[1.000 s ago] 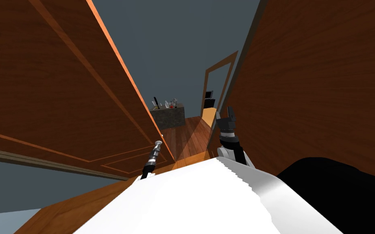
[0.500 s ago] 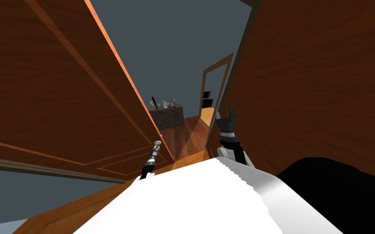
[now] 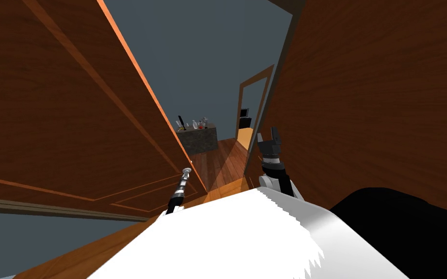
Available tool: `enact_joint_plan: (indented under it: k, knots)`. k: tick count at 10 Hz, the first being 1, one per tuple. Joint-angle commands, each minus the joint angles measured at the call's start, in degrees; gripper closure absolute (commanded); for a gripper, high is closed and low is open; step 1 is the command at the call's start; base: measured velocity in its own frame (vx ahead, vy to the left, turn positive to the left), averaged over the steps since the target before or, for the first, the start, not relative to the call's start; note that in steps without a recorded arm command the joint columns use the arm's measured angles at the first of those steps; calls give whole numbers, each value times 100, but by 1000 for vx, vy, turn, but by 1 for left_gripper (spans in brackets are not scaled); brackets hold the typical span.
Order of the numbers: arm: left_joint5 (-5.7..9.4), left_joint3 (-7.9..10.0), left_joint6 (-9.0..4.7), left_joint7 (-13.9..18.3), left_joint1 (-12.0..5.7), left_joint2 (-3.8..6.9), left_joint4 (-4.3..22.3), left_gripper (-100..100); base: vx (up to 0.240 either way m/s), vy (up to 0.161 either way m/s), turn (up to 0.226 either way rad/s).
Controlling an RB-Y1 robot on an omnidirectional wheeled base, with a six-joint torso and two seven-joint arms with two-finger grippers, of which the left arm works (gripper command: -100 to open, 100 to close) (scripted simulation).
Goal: Pull the door open
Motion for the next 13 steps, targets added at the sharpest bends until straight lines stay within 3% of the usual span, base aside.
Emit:
enact_joint_plan:
  k: [1, 4, 6, 10, 11, 13]
  knots:
    - [84, -63, -31, 286, -20, -44, 37, 100, -40, 9, -78]
    - [168, -84, -26, 570, -17, -33, 36, 100, -30, 8, -58]
    - [335, -125, -18, 945, -12, -12, 35, 100, -40, 14, -100]
    - [511, -168, -9, 1502, -6, 11, 33, 100, -37, 8, -73]
    - [511, -168, -9, 1521, -6, 11, 33, 100, -34, 5, -27]
    - [688, -212, 0, 1902, -1, 34, 31, 100, -54, 11, -99]
